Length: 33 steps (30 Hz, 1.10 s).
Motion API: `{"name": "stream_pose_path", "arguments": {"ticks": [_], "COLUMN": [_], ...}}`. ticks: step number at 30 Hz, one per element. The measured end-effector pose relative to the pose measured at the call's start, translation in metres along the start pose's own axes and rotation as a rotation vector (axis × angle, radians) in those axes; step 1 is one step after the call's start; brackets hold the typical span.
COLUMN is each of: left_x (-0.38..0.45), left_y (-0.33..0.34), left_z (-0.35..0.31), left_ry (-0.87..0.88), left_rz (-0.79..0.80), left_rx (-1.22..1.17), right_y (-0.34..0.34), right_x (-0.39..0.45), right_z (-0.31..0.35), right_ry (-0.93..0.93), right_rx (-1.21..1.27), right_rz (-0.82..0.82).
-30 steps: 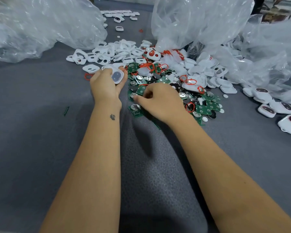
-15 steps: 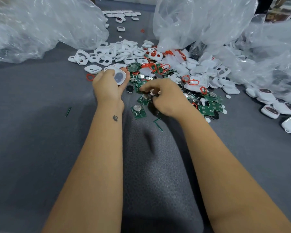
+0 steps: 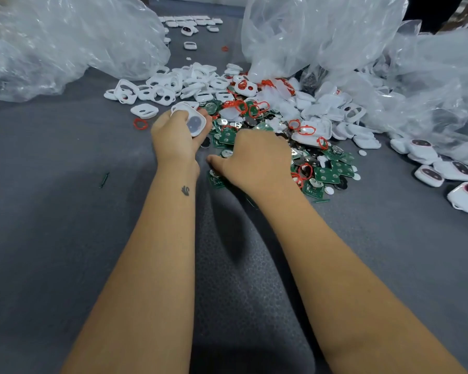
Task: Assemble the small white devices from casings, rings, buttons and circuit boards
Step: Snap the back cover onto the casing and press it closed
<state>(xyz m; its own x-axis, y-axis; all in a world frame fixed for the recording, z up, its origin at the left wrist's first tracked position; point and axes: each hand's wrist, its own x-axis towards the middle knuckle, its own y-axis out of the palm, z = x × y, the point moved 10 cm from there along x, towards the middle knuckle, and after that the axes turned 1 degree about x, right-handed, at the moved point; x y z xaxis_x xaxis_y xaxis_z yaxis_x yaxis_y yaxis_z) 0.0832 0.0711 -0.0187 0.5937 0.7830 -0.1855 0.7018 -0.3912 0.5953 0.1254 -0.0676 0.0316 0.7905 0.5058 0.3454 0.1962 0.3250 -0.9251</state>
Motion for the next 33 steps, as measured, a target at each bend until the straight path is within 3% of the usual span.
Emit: {"name": "stream_pose_path", "arguments": {"ticks": [8,12,17,21,28,33], "left_x": [-0.004,-0.009,-0.028,-0.038,-0.048,-0.044], "left_y": [0.004,0.012,0.037,0.054,0.065,0.064], "left_z": [-0.001,0.001,0.024,0.040,0.053,0.052], "left_ry": [0.022,0.028,-0.104,-0.169,-0.314,-0.277], "left_rz": [0.042,0.067,0.187,0.313,0.382,0.364], "left_rx": [0.111,0.223,0.198,0.220,0.066,0.067], "right_y": [0.009,-0.016,-0.046,-0.061,-0.060,-0.059], "right_x": [-0.001,-0.002,-0.011,-0.020,-0.021,-0.022], "right_z": [-0.013,-0.041,-0.078,-0.080,-0.070,-0.074], "right_ry": [0.000,0.036,0.089,0.037,-0.096,-0.046], "right_rx": [0.289,0.425,0.679,0.688,0.560,0.608], "right_rz": [0.202,0.046,-0.226,-0.374,-0.388,-0.380]}}
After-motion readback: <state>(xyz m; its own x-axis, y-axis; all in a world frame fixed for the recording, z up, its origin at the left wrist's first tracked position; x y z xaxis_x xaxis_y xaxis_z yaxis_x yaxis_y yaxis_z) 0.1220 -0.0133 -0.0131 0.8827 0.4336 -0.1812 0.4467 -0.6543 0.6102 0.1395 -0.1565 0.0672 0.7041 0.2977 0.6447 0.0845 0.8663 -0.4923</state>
